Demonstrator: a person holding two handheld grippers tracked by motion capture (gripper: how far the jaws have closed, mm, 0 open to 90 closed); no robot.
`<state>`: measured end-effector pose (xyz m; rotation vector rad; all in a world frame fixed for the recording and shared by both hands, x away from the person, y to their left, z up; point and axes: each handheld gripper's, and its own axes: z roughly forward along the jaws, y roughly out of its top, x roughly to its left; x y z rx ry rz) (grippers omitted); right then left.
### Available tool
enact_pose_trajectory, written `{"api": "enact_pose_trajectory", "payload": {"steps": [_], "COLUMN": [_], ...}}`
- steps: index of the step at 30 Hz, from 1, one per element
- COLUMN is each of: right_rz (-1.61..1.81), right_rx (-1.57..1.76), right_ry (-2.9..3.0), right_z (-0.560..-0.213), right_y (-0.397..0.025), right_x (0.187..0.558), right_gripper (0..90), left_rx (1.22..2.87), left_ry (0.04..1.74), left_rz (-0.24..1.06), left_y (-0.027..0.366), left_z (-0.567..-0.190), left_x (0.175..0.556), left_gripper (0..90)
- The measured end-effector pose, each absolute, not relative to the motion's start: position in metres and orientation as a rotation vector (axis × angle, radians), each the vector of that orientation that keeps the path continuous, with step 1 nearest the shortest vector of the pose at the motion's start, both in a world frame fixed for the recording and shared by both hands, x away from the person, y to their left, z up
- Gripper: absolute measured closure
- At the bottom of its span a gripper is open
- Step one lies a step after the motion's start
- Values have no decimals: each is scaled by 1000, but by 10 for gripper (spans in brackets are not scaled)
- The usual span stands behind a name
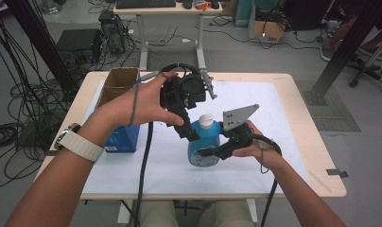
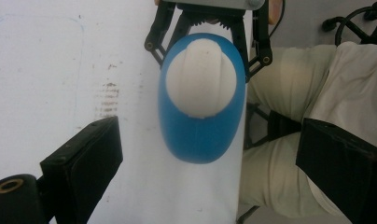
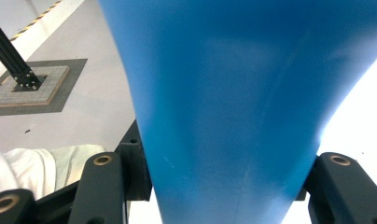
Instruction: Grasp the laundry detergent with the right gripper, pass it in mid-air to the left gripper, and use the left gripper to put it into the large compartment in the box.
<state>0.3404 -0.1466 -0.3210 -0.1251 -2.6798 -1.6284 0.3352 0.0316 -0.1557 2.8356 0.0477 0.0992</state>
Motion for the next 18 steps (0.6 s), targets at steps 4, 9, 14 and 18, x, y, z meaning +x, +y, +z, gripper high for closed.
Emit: {"api": "enact_pose_trajectory", "payload": {"steps": [4,9,14,18], "right_rz": [-1617,-1617,-1630,-1626], "right_rx": [-114,-117,-122,-116], "right_ry": [-2676,-2681,-2680,-2683], "right_z": [-321,-321,-320,-319], "right_y": [-144,-142,-142,-142], "right_x": [341,340,340,340], "right_gripper": [431,431,432,432], "left_rx": [2842,2849,2854,2856], "left_ry": [44,43,40,42], "left_rz": [107,109,109,108], "left_y": [30,28,27,26], "left_z": [-156,-158,-159,-159], "left_x": [336,336,336,336], "left_gripper": [74,74,74,74]}}
